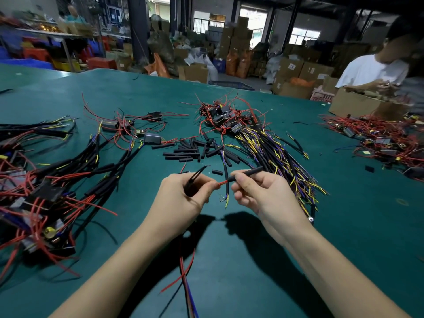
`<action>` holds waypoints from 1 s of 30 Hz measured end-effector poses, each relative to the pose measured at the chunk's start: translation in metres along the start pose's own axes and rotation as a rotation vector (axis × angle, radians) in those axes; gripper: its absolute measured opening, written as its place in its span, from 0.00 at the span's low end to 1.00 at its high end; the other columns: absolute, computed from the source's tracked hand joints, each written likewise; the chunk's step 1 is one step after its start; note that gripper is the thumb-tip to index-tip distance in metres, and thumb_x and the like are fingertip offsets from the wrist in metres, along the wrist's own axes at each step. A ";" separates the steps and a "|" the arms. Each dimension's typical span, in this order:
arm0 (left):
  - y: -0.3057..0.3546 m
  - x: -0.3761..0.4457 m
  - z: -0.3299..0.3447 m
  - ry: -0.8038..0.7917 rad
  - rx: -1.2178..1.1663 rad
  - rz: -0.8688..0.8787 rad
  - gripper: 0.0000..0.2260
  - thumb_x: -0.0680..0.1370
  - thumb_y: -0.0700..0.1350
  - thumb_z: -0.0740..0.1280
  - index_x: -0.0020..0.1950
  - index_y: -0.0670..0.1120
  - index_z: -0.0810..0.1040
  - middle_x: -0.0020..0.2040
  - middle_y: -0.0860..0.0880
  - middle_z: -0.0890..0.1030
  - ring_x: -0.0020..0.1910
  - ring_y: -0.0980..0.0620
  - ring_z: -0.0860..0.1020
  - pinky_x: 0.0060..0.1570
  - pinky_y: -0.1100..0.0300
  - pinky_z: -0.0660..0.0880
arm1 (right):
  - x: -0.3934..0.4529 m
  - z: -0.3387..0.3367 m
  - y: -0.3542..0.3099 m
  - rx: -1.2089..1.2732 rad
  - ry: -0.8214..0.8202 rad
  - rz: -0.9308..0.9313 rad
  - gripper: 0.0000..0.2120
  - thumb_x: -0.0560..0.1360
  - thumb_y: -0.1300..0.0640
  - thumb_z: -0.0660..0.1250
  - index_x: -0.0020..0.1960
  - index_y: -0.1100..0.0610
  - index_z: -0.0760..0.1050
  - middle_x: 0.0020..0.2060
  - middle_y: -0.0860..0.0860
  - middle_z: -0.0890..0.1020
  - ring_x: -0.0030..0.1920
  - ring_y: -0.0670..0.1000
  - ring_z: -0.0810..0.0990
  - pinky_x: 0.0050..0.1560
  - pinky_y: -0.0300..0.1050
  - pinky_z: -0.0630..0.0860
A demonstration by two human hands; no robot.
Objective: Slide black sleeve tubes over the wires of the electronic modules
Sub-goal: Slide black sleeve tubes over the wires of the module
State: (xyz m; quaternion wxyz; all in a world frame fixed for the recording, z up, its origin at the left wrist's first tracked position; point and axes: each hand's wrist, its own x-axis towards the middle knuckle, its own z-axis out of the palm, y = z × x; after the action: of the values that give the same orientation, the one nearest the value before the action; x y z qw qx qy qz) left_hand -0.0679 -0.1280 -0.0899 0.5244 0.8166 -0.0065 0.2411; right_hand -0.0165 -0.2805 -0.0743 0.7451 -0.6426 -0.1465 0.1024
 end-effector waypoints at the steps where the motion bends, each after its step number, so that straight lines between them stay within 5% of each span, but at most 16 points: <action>1: 0.000 0.000 0.000 -0.008 -0.018 -0.004 0.06 0.75 0.42 0.70 0.39 0.43 0.83 0.27 0.50 0.76 0.24 0.60 0.68 0.27 0.69 0.63 | 0.000 0.000 0.000 0.028 -0.014 0.010 0.05 0.76 0.64 0.66 0.43 0.61 0.79 0.29 0.50 0.80 0.29 0.45 0.76 0.31 0.33 0.74; 7: 0.001 0.000 0.000 0.000 -0.123 -0.046 0.02 0.75 0.38 0.70 0.46 0.43 0.81 0.30 0.49 0.82 0.26 0.56 0.73 0.29 0.69 0.69 | -0.005 0.012 0.006 -0.137 -0.051 -0.072 0.04 0.75 0.65 0.67 0.42 0.62 0.79 0.28 0.51 0.81 0.27 0.45 0.76 0.30 0.34 0.72; 10: 0.001 0.000 -0.006 -0.040 -0.189 -0.101 0.13 0.72 0.43 0.72 0.55 0.47 0.75 0.36 0.50 0.85 0.31 0.56 0.79 0.36 0.68 0.74 | -0.002 0.010 0.001 -0.124 0.009 -0.135 0.06 0.75 0.64 0.67 0.41 0.59 0.79 0.28 0.49 0.81 0.27 0.44 0.75 0.29 0.33 0.71; 15: 0.000 -0.002 -0.008 -0.089 -0.018 -0.086 0.02 0.73 0.44 0.72 0.42 0.46 0.82 0.36 0.52 0.83 0.34 0.60 0.79 0.37 0.71 0.73 | 0.003 0.000 -0.007 -0.092 0.039 -0.120 0.04 0.75 0.63 0.68 0.41 0.59 0.79 0.28 0.50 0.81 0.28 0.45 0.76 0.30 0.34 0.72; 19: 0.003 -0.003 -0.002 -0.037 -0.103 -0.104 0.03 0.74 0.41 0.71 0.42 0.43 0.82 0.37 0.45 0.83 0.33 0.57 0.76 0.37 0.63 0.72 | 0.002 0.003 -0.004 -0.149 -0.039 -0.078 0.04 0.75 0.63 0.68 0.41 0.58 0.80 0.28 0.50 0.81 0.28 0.45 0.76 0.31 0.35 0.73; 30: -0.002 -0.003 0.002 0.060 -0.157 -0.145 0.09 0.70 0.37 0.74 0.42 0.45 0.74 0.36 0.53 0.82 0.35 0.58 0.79 0.44 0.61 0.76 | 0.004 0.016 0.006 -0.285 -0.089 -0.097 0.08 0.74 0.64 0.69 0.36 0.57 0.80 0.27 0.49 0.80 0.26 0.45 0.75 0.28 0.33 0.69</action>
State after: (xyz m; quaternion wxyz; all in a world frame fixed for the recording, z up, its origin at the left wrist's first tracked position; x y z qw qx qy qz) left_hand -0.0693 -0.1291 -0.0938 0.6028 0.7637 0.0493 0.2255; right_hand -0.0179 -0.2635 -0.0777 0.6430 -0.7290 -0.2230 0.0728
